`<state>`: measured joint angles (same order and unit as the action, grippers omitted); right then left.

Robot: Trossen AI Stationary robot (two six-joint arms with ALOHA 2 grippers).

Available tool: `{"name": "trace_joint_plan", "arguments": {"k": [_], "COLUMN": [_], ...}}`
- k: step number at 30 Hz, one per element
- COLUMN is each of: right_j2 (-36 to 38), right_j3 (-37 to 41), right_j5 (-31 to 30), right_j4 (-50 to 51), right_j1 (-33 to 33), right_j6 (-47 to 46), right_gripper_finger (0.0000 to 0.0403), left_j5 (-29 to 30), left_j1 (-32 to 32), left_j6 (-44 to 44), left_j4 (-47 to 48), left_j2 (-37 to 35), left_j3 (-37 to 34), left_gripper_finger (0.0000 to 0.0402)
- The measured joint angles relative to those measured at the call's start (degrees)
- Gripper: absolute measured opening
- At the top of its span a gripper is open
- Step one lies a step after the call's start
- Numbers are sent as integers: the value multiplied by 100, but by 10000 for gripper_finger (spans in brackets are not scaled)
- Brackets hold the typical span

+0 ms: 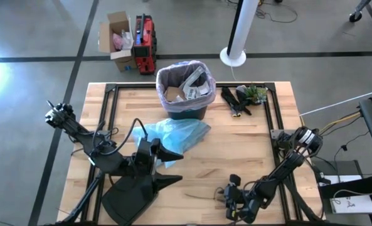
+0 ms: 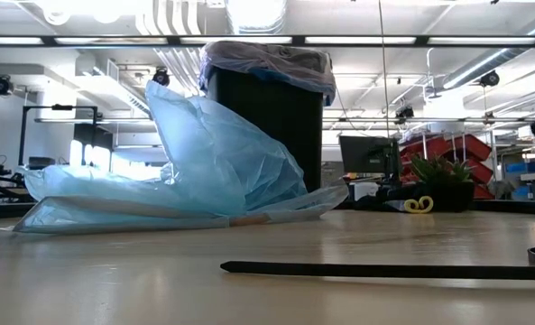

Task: Place trash/remove bag and relplace
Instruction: Put the zip-tied color cables into the trash bin

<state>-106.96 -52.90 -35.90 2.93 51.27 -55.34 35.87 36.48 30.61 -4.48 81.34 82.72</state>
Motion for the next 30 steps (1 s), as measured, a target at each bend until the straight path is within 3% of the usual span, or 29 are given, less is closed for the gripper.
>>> {"name": "trace_joint_plan", "arguments": {"k": [9,20,25,30], "right_j2": [15,35,171,547], "right_j3": [508,675,307,-535], "right_j5": [288,553,413,55], "right_j4": [-599,-559,-188,1046], "right_j1": [-44,-166,-155,-160], "right_j6": [21,198,595,1193], "right_gripper_finger": [73,20,3,1], "left_j5": [121,254,259,259], "left_j1": [1,-20,-21,-49], "left_j6": [13,-2,2,-75], "left_j4": [8,19,19,19], "left_j2": [0,0,0,0], "left_j3": [0,0,0,0], "left_gripper_finger": [350,350,350,350]}}
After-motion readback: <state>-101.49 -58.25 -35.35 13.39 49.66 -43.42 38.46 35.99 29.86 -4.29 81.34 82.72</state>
